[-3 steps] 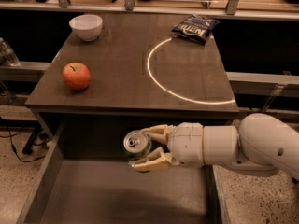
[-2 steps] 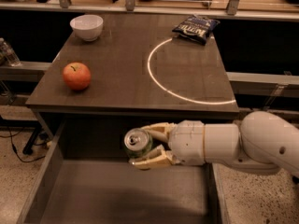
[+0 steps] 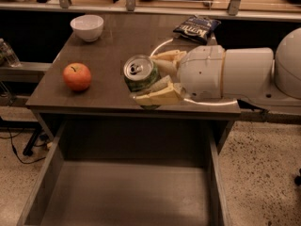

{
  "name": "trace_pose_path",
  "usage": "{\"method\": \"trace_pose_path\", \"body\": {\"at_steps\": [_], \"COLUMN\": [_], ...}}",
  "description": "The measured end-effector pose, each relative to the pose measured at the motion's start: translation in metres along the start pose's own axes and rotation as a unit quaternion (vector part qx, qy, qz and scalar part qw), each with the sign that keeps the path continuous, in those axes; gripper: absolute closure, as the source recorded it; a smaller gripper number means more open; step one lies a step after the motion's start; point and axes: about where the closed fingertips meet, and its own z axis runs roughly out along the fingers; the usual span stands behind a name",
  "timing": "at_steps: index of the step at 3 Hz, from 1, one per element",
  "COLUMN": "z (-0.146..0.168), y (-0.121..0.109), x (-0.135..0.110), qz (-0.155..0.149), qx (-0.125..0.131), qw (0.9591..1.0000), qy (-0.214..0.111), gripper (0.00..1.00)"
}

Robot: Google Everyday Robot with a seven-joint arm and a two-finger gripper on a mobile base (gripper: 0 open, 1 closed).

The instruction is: Pick green can from top drawer and place on counter

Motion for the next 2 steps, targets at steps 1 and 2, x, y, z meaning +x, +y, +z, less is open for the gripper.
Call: {"method": "trace_pose_path", "body": {"at_steps": [1, 2], "z": [0.002, 0.007], "y": [-0.004, -0.051], "x": [0.001, 0.002], "qz": [0.001, 0.006], "qx": [0.001, 0.021], "qw": [1.0, 0.9998], "qy": [0.0, -0.003], "gripper": [1.0, 1.0]}}
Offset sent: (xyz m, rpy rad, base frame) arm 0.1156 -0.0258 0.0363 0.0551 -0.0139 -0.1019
